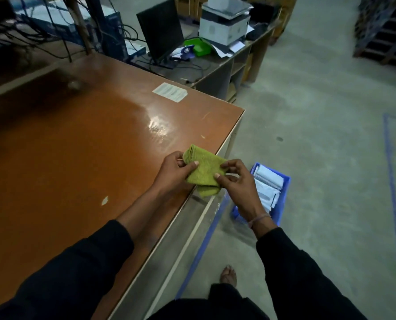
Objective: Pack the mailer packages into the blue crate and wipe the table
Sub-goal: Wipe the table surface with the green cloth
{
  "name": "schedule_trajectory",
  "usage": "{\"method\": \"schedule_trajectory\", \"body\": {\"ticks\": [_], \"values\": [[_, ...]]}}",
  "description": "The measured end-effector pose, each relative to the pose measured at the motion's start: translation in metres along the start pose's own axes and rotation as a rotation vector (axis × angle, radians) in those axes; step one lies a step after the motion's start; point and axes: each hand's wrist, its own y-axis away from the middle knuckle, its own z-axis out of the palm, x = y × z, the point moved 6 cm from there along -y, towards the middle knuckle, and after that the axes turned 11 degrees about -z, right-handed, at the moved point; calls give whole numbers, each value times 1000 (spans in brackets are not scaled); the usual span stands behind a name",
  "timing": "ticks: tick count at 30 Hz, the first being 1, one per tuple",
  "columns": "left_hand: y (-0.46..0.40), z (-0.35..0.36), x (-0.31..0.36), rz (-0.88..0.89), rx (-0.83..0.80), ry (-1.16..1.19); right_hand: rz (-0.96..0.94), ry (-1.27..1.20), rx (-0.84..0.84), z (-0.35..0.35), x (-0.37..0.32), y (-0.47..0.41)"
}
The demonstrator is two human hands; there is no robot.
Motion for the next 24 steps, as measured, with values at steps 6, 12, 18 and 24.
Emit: {"method": "schedule_trajectory", "body": {"ticks": [6,12,18,24], "values": [[-59,28,33,-8,232,-27,28,23,-78,-24,22,-86],[-111,48,76,13,290,-79,-14,203,-63,-31,26,-167],[-165,43,100,43,312,-412,-81,414,-118,-2,35,-223],[-189,33,78,33,294,-751,-109,662,-222,20,45,-226]]}}
